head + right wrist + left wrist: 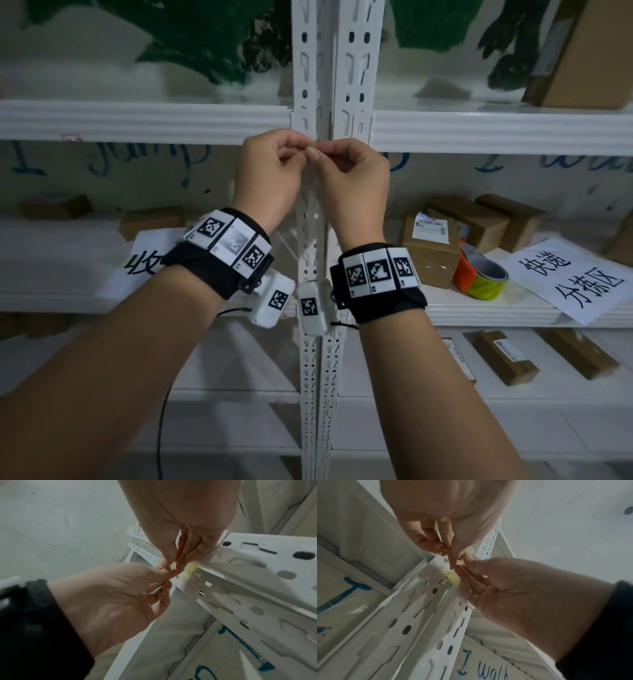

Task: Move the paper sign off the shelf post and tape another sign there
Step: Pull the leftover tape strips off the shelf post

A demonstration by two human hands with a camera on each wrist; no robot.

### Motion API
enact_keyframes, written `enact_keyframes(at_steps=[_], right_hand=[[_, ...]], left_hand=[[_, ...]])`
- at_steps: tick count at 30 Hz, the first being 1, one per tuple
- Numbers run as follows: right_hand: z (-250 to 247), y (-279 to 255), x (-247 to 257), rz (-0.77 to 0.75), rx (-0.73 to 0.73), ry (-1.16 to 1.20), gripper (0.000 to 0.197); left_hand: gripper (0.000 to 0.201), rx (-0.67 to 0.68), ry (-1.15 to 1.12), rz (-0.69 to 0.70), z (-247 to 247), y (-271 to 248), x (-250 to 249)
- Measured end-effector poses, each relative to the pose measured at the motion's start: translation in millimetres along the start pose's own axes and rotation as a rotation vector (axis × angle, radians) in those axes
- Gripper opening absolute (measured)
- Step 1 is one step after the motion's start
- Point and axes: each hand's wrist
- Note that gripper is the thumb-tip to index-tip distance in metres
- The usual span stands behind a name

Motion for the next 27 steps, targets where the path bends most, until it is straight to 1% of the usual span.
enact_keyframes(at_steps=[4,8,11,14,16,18,22,25,27], right_hand=[[-3.5,2.9,-0.4,-0.013,-0.016,-0.027,0.006],[-5.8,1.5,2.1,-0.031,-0.009,0.033,0.005],[-10.6,1.6,1.9,-0.017,0.018,0.116,0.007],[-12.3,1.1,0.8,-0.003,-0.004,0.186,0.011],[-11.8,-0.1,-1.2,-0.019,-0.022,0.192,0.01],[-11.9,-1.3,-4.1,-0.031,-0.033,0.17,0.008],[-11.6,-1.3,-7.0,-0.036,-0.066,0.068,0.01],[-9.2,0.3,-4.6,-0.041,-0.08,0.02,0.005],[-7.5,-0.4,-2.8,-0.047,-0.084,-0.019,0.003]], left_hand=[[0.013,0.006,-0.078,0.011,1.1,-0.7,-1.3],[0.016,0.0,-0.154,0.011,2.2,2.3,-4.1],[0.015,-0.022,-0.149,0.023,2.0,2.9,-4.2],[0.012,-0.08,-0.143,0.026,4.5,1.4,-3.8],[0.015,-0.09,-0.118,0.03,7.4,-0.5,-3.8],[0.023,-0.065,-0.066,0.037,10.2,-1.4,-2.9],[0.042,0.037,-0.037,0.003,14.6,-0.3,3.2],[0.043,0.089,-0.033,0.023,16.9,-0.7,6.3],[0.037,0.108,0.016,0.066,19.4,-1.0,6.7]])
Point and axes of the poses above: each hand's wrist, its own y-axis towards the middle knuckle, its own z-axis out of the palm, x = y × z, and after that the axes turned 3 degrees about x, right-handed
